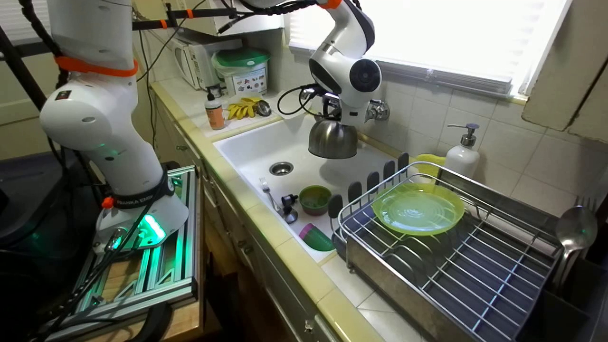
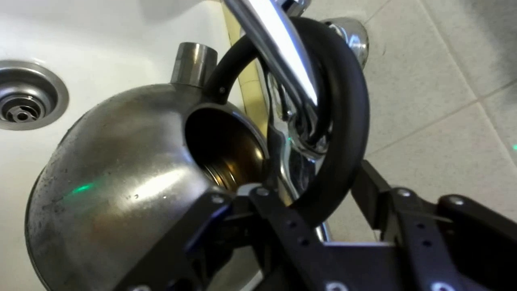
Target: Remove the kettle from the faucet and put it in the sink.
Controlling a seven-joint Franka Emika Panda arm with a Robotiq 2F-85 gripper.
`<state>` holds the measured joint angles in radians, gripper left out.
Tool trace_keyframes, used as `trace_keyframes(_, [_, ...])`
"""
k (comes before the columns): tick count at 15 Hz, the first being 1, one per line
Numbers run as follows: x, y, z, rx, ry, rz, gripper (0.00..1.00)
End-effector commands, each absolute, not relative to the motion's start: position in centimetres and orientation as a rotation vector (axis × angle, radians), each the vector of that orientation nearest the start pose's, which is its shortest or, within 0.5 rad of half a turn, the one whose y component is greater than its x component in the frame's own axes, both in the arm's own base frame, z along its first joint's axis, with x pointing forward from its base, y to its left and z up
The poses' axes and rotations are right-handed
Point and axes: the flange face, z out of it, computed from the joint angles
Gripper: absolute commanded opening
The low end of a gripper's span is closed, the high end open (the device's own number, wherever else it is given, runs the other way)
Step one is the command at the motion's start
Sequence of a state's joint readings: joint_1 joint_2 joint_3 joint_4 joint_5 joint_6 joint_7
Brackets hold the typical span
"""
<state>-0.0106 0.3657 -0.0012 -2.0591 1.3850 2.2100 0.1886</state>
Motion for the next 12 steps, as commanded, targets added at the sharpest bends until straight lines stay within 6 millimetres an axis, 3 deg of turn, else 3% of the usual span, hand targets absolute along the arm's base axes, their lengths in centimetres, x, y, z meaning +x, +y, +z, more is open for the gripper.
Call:
trace_keyframes(1, [59.1,2.7,26.6,-1.771,1.224,0.312,0.22])
trace_keyframes(3, [58.9,2.8,27.3,-1.764,1.217,0.311,0.1])
trace_keyframes(4, [58.9,2.8,27.5,-1.762,1.213,0.311,0.13])
trace_keyframes(5, [58.7,3.0,27.7,-1.76,1.209,0.316,0.07])
trace_keyframes(12, [57.6,4.1,29.0,-1.754,1.192,0.341,0.07])
